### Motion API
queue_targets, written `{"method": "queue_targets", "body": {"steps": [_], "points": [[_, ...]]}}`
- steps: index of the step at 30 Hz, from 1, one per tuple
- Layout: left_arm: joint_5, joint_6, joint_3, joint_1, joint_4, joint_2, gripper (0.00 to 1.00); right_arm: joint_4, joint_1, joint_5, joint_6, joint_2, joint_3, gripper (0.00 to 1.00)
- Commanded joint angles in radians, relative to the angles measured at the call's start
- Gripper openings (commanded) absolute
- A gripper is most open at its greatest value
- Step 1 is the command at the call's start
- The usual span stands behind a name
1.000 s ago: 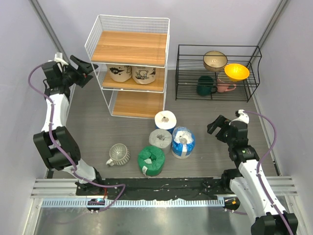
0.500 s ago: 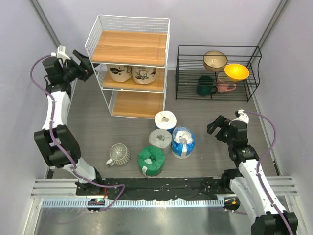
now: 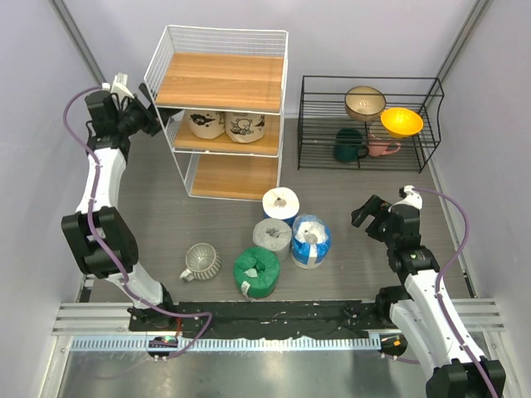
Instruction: Place and organize the paper towels onto the shelf
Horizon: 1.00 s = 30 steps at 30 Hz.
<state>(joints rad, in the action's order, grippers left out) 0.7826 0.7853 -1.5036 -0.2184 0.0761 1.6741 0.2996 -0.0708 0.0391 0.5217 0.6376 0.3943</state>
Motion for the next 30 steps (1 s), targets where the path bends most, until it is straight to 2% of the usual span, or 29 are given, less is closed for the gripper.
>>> {"method": "queue_targets", "body": {"steps": [1, 15, 18, 30], "points": [[0.007, -0.072, -0.058, 0.039, 0.066, 0.009, 0.85, -0.039, -0.003, -0.002, -0.002, -0.001, 0.012, 0.99], [-0.052, -0.158, -0.089, 0.054, 0.155, 0.009, 0.85, -0.036, -0.004, -0.002, 0.003, -0.003, 0.011, 0.99], [-0.075, -0.124, -0.069, 0.044, 0.134, -0.005, 0.86, -0.036, -0.003, -0.001, 0.001, -0.004, 0.011, 0.99], [-0.013, 0.261, 0.161, -0.081, -0.336, -0.051, 0.86, -0.036, -0.003, -0.004, 0.000, 0.002, 0.012, 0.99]]}}
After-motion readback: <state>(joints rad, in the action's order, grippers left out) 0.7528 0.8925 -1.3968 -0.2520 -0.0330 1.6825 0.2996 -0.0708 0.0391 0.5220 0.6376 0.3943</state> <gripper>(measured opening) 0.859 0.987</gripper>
